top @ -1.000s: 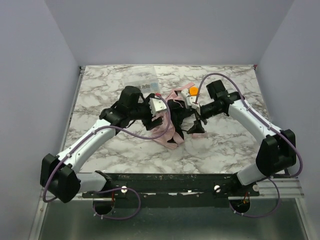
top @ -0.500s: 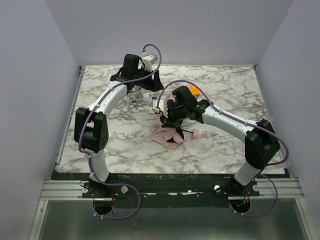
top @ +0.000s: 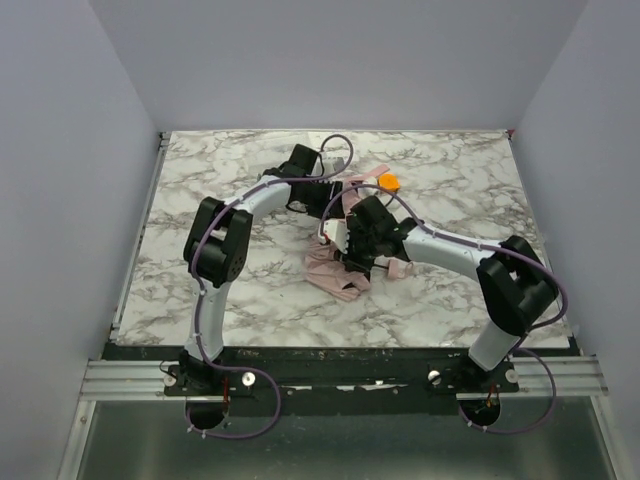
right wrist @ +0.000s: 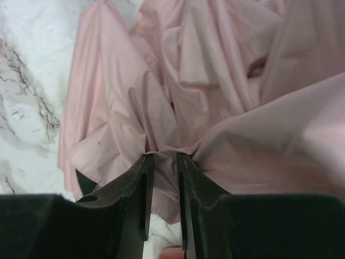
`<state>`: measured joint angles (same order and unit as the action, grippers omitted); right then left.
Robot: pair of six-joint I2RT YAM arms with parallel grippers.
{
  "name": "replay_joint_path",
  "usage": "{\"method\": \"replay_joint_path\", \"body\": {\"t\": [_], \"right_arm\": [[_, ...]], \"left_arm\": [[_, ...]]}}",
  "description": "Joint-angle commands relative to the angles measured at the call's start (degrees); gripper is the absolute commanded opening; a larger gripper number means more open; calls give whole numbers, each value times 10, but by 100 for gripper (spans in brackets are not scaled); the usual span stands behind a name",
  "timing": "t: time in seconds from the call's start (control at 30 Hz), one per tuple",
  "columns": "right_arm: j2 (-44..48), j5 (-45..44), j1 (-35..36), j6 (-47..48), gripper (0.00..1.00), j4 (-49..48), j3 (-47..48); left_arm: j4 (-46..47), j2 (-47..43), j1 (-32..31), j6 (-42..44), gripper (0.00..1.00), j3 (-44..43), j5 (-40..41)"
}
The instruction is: Put away the umbrella
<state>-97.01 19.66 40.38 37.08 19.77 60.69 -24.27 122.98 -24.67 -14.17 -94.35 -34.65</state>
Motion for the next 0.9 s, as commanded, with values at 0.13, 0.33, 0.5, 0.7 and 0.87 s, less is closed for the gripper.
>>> {"method": "replay_joint_path", "body": {"t": [0.13, 0.33, 0.5, 0.7, 0.87], "right_arm": [[-42, -42, -50, 12, 34, -7, 52], [-74, -42, -53, 18, 34, -10, 74], [-61, 78, -54, 75, 41, 104, 98], [27, 199, -53, 185, 60, 320, 157], [74, 238, -53, 258, 60, 421, 159]], "left_arm": [[-60, -54, -28, 0, 37, 87, -11], [-34, -89, -60, -77, 32, 165, -35], [4, -87, -55, -105, 33, 209, -15], [6, -86, -26, -117, 35, 181, 3], [4, -104, -1, -120, 39, 162, 1]]}}
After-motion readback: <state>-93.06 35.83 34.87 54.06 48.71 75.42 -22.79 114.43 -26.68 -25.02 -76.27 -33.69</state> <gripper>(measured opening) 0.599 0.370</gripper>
